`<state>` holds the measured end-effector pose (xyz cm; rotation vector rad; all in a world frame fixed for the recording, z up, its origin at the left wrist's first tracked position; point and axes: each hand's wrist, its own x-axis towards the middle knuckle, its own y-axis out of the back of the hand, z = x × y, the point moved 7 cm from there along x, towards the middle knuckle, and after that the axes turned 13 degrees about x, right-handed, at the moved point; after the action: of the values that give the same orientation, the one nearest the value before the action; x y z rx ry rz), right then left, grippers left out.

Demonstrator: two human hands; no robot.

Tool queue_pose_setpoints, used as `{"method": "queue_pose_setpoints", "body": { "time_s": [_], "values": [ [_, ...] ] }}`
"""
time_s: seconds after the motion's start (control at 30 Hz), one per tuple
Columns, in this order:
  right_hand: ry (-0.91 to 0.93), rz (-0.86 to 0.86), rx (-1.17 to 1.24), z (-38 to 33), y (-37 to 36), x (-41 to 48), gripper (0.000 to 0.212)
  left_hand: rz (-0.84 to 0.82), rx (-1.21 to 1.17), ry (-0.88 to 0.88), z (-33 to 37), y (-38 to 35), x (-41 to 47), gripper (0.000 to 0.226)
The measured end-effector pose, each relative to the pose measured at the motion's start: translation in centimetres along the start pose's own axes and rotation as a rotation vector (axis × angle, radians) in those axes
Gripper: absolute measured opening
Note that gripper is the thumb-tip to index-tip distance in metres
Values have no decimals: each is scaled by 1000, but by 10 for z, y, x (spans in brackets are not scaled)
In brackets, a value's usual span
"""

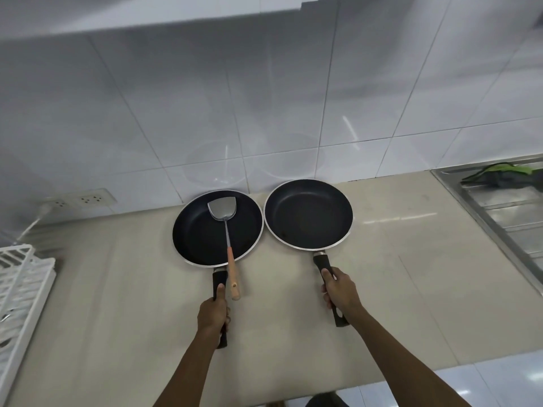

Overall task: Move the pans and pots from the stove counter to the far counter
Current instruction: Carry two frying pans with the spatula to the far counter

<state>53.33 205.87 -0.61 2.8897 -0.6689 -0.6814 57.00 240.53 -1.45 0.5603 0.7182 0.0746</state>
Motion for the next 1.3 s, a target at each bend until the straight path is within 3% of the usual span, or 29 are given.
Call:
{"method": "queue_pose_setpoints", "body": {
  "time_s": [0.7,1.0,1.17,1.3],
  "values": [
    [3,8,-125,-1,-9,-2,32,-28,-5,26,0,1,2,54],
    [26,-57,-80,6,4,-29,26,132,78,4,-27,4,-39,64],
    [87,-213,-140,16,29,-60,27,257,106,-16,-51,-11,-96,70],
    [344,-336,-426,29,72,-102,34,235,221,-24,-66,-69,-164,67]
  ]
}}
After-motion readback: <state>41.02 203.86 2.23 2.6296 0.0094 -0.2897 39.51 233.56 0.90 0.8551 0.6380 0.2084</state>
